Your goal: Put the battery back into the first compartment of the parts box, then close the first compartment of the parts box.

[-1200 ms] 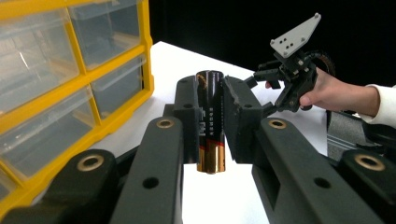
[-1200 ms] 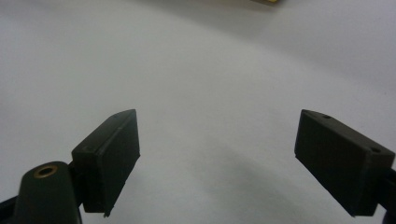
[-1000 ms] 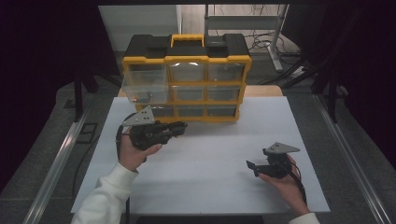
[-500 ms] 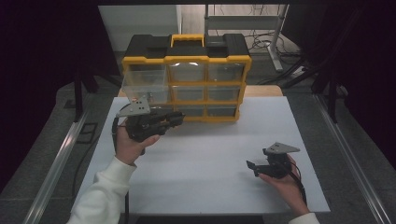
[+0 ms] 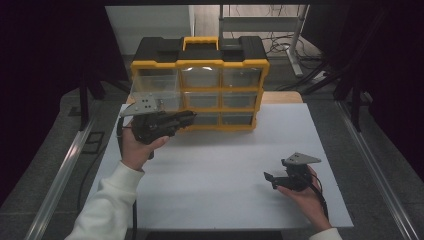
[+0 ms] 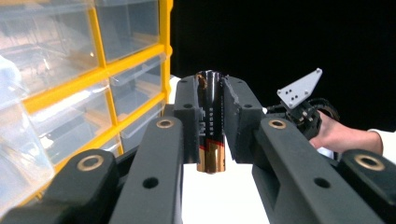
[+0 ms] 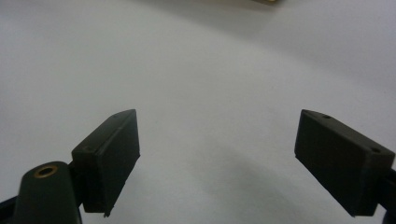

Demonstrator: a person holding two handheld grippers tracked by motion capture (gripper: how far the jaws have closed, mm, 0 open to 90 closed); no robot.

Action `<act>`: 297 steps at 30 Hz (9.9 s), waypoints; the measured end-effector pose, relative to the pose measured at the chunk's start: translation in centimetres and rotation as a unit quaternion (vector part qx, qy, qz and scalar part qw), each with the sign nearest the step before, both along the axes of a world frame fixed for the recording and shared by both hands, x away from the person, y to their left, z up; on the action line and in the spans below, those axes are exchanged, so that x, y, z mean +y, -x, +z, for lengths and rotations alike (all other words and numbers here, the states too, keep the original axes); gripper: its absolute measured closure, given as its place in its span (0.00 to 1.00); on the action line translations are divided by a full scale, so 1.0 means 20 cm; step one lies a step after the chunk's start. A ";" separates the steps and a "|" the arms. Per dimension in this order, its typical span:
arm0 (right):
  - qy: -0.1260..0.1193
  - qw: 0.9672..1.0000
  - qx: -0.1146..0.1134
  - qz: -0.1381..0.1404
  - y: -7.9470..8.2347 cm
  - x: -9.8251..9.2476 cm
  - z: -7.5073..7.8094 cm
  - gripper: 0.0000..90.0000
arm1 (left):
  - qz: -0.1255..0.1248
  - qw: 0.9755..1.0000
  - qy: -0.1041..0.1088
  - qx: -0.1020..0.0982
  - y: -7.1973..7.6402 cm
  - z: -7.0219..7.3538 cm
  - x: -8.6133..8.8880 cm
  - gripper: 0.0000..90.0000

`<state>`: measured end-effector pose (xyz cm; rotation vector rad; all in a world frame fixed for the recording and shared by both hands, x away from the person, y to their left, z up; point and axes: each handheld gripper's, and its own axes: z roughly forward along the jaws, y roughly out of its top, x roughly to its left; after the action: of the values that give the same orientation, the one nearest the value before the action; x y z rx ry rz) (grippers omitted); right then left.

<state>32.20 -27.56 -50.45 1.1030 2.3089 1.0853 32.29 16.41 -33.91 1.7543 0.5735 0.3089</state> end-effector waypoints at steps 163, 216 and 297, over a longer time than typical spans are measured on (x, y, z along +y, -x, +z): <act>-0.004 1.000 -0.001 -0.003 0.00 0.00 0.00 0.16 | 0.159 0.986 -0.047 0.034 -0.15 -0.13 0.29 1.00; -0.004 1.000 -0.006 -0.004 0.00 -0.01 0.01 0.16 | 0.196 0.979 -0.047 0.045 -0.33 -0.09 0.25 1.00; -0.017 1.000 -0.011 0.000 0.01 -0.02 0.02 0.16 | 0.153 0.986 -0.050 0.037 -0.02 -0.25 0.20 0.27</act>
<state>31.90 -27.87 -49.96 1.0978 2.2807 1.1339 32.74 20.33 -38.90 1.7779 0.8969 0.4938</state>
